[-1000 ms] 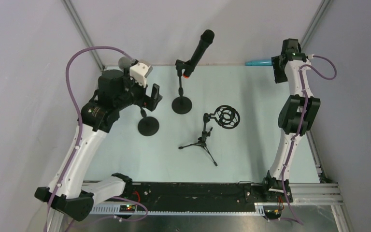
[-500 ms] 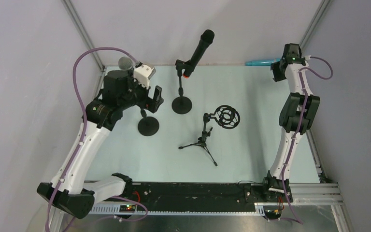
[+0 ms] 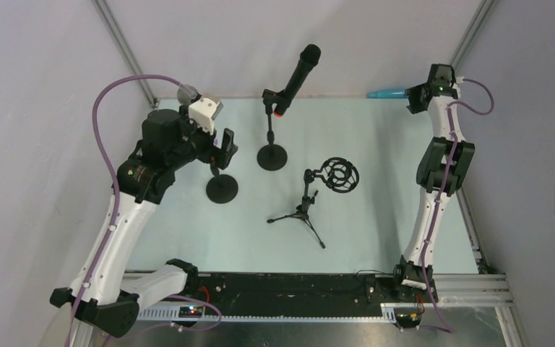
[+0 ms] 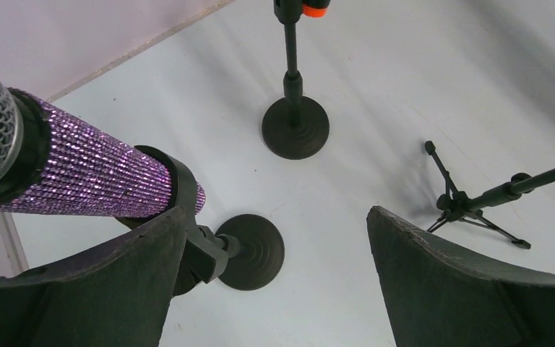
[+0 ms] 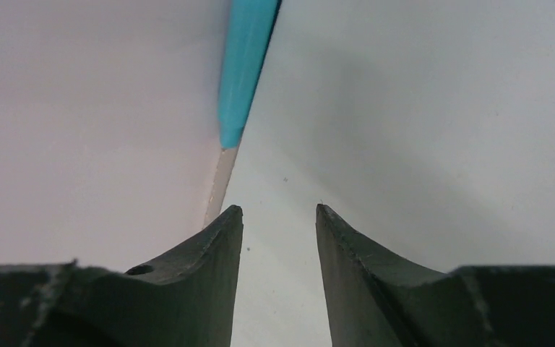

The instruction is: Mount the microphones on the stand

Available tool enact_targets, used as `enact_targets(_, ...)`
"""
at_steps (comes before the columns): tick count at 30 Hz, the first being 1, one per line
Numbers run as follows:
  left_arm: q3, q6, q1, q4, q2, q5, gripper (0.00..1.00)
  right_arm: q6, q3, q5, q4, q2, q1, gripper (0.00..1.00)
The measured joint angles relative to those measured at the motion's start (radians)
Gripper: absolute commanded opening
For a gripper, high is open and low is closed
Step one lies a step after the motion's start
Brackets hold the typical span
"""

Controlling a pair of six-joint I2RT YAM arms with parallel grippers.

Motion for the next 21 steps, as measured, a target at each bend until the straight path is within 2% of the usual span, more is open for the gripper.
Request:
enact_targets(4, -0.003, 0.000, 0.021, 0.000, 0.003, 0.001, 0.98, -0.016, -0.092, -0.029, 0.103, 0.020, -0.009, 0.68)
enact_targets(5, -0.003, -0.002, 0.029, 0.000, 0.006, 0.001, 0.98, -0.032, -0.137, -0.029, 0.143, 0.010, -0.006, 0.81)
enact_targets(7, -0.003, -0.018, 0.053, 0.005, 0.019, 0.002, 0.98, -0.060, -0.243, -0.029, 0.201, -0.029, 0.008, 0.97)
enact_targets(11, 0.015, -0.062, 0.112, 0.008, 0.066, 0.006, 0.98, -0.171, -0.547, -0.025, 0.313, -0.241, 0.069, 0.99)
enact_targets(15, 0.017, -0.090, 0.173, 0.026, 0.087, 0.000, 0.98, -0.333, -0.844, 0.027, 0.464, -0.621, 0.167, 0.99)
enact_targets(18, 0.003, -0.113, 0.215, 0.065, 0.083, -0.023, 0.98, -0.540, -1.070, 0.105, 0.682, -0.921, 0.270, 1.00)
enact_targets(21, -0.045, -0.158, 0.230, 0.119, 0.071, -0.098, 0.98, -0.652, -1.213, 0.130, 0.775, -1.066, 0.325, 1.00)
